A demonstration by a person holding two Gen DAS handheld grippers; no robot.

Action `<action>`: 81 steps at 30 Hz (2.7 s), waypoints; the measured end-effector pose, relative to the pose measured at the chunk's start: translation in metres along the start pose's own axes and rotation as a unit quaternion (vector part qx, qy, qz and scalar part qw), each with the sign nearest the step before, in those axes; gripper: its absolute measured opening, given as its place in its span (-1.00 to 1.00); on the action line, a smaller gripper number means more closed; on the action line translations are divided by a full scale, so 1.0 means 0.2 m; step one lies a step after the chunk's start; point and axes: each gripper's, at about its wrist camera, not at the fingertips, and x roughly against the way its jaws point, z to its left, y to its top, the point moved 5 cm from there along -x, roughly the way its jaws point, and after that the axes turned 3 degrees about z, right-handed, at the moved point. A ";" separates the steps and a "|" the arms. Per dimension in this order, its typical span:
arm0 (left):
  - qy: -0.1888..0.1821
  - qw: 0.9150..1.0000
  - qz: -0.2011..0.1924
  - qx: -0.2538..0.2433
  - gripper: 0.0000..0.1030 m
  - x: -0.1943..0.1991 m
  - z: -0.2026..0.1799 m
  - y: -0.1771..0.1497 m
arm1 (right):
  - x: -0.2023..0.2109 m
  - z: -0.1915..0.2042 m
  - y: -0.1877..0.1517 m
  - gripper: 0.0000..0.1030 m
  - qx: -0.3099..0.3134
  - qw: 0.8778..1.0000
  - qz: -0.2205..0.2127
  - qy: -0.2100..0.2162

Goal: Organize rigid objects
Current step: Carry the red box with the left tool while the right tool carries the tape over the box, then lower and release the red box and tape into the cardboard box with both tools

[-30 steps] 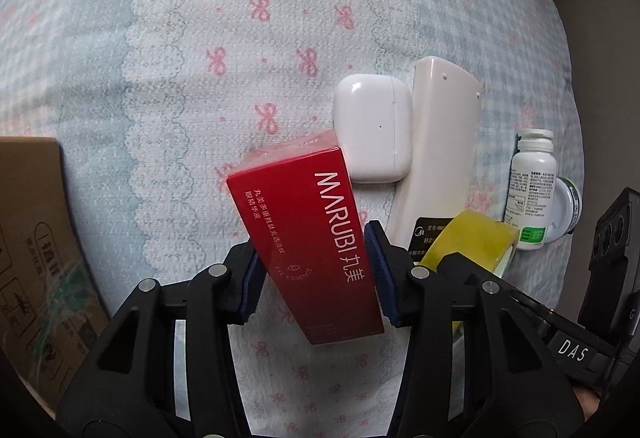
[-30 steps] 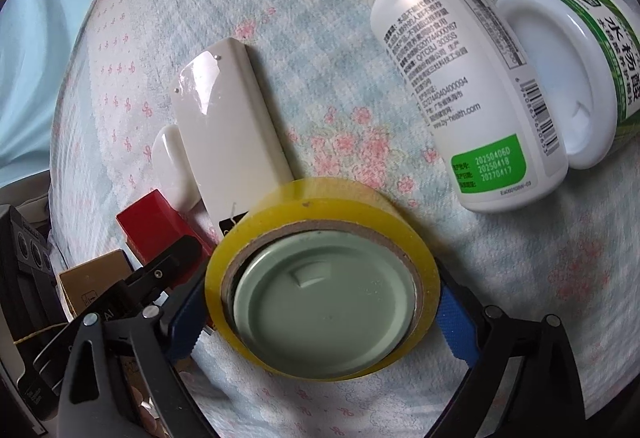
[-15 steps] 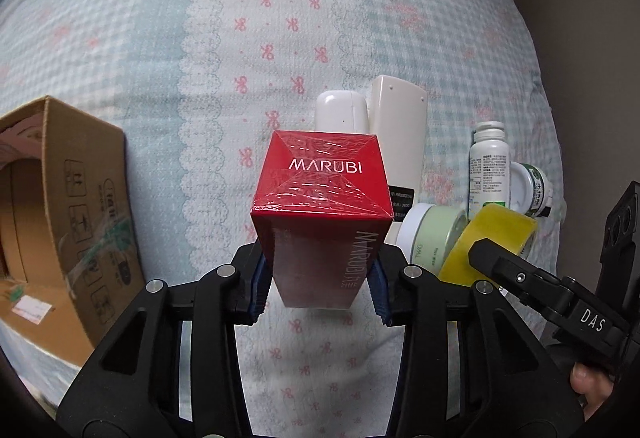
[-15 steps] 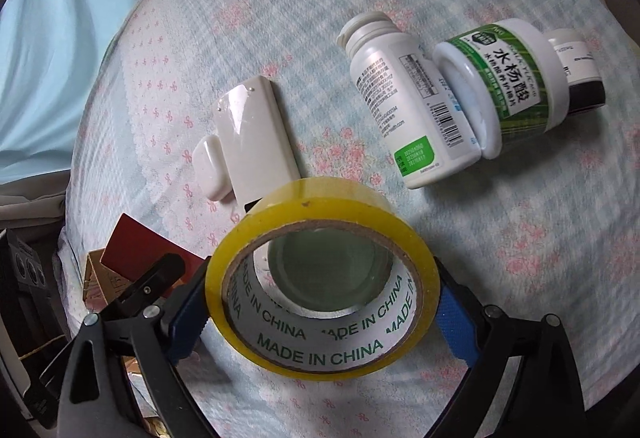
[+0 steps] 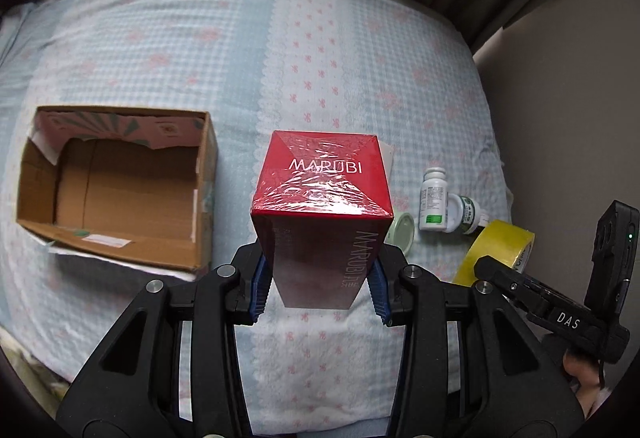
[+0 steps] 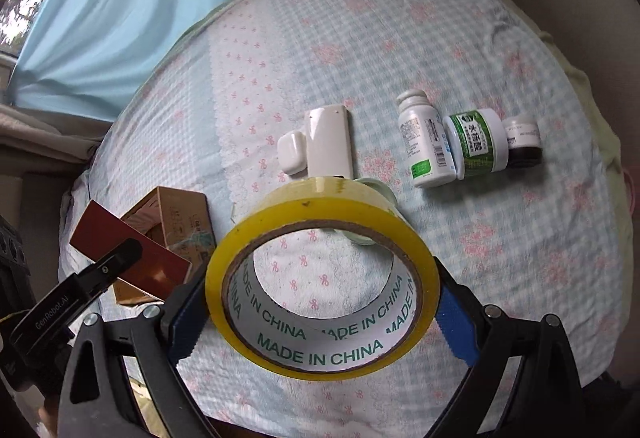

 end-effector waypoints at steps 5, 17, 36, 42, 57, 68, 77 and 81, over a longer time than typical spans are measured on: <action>0.005 0.999 -0.037 0.013 -0.28 0.28 0.20 0.00 | 0.15 0.23 -0.03 0.86 0.071 0.997 -0.010 0.005; 0.039 0.998 -0.055 -0.017 -0.28 0.63 0.95 0.03 | 0.20 1.11 -0.12 0.86 0.154 0.987 -0.045 0.012; 0.042 0.998 0.038 -0.040 -0.28 0.35 1.73 0.19 | -0.46 1.77 -0.22 0.86 0.150 0.987 0.027 -0.042; 0.054 0.994 0.084 -0.054 -0.28 0.07 1.76 0.25 | -0.72 1.72 -0.13 0.86 0.157 0.982 0.068 -0.077; 0.087 0.975 0.198 -0.055 -0.28 -0.46 1.81 0.17 | -1.24 1.58 -0.06 0.86 0.175 0.968 0.155 -0.095; 0.081 0.978 0.174 -0.079 0.99 -0.41 1.78 0.16 | -1.31 1.55 -0.08 0.99 0.190 0.969 0.143 -0.070; 0.066 0.984 0.152 -0.071 1.00 -0.29 1.76 0.11 | -1.21 1.55 -0.09 0.99 0.219 0.963 0.128 -0.093; 0.066 0.985 0.137 -0.078 1.00 -0.22 1.74 0.09 | -1.13 1.59 -0.10 1.00 0.238 0.959 0.116 -0.097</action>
